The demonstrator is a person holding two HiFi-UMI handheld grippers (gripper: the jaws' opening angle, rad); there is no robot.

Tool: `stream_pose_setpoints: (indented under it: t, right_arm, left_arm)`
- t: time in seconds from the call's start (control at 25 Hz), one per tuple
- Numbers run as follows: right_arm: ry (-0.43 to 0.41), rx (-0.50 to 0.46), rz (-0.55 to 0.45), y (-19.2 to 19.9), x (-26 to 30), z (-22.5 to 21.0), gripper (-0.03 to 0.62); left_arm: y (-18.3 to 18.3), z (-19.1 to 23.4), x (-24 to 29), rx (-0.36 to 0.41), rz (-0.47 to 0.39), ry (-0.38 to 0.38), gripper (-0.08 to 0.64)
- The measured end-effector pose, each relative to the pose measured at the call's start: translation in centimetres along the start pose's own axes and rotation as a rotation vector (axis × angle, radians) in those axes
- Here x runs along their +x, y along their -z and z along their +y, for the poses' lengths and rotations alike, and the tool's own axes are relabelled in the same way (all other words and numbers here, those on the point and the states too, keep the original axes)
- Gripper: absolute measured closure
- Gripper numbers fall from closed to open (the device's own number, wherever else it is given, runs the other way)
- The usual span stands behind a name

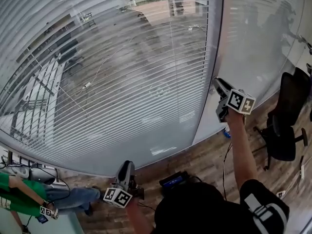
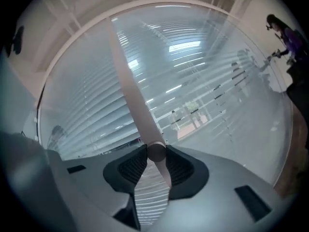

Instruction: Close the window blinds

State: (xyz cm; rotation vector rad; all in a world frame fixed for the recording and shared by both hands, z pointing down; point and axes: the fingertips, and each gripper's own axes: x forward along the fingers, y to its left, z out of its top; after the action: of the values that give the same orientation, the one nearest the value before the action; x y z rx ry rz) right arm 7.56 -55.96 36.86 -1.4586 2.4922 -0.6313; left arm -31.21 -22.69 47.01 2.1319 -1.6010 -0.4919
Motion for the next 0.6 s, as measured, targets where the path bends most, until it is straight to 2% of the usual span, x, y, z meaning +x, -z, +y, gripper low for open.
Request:
stream_pose_setpoints:
  t: [0.04, 0.08, 0.12, 0.28, 0.36, 0.48, 0.56, 0.6]
  right_arm:
    - [-0.008, 0.010, -0.003, 0.0, 0.0, 0.0, 0.465]
    - [-0.009, -0.024, 0.004, 0.2, 0.1, 0.0, 0.465]
    - [0.004, -0.113, 0.021, 0.5, 0.0, 0.0, 0.465]
    - [0.174, -0.768, 0.106, 1.1, -0.6, 0.9, 0.449]
    - [0.206, -0.943, 0.127, 1.2, -0.5, 1.5, 0.448]
    - [0.246, -1.053, 0.126, 0.8, -0.4, 1.7, 0.451]
    - [0.250, -1.052, 0.131, 0.7, -0.4, 1.7, 0.462]
    - [0.242, -1.013, 0.131, 0.7, -0.4, 1.6, 0.465]
  left_arm:
    - [0.0, 0.0, 0.1, 0.001, 0.002, 0.002, 0.471]
    - [0.1, 0.1, 0.2, 0.002, 0.004, 0.003, 0.471]
    - [0.2, 0.2, 0.2, 0.003, 0.007, 0.003, 0.471]
    - [0.5, 0.3, 0.3, 0.004, 0.014, 0.004, 0.471]
    - [0.6, 0.3, 0.3, 0.003, 0.015, 0.005, 0.471]
    - [0.8, 0.4, 0.4, 0.003, 0.019, 0.005, 0.471]
    - [0.8, 0.7, 0.3, 0.001, 0.020, 0.002, 0.471]
    - [0.9, 0.8, 0.3, -0.001, 0.018, 0.000, 0.471]
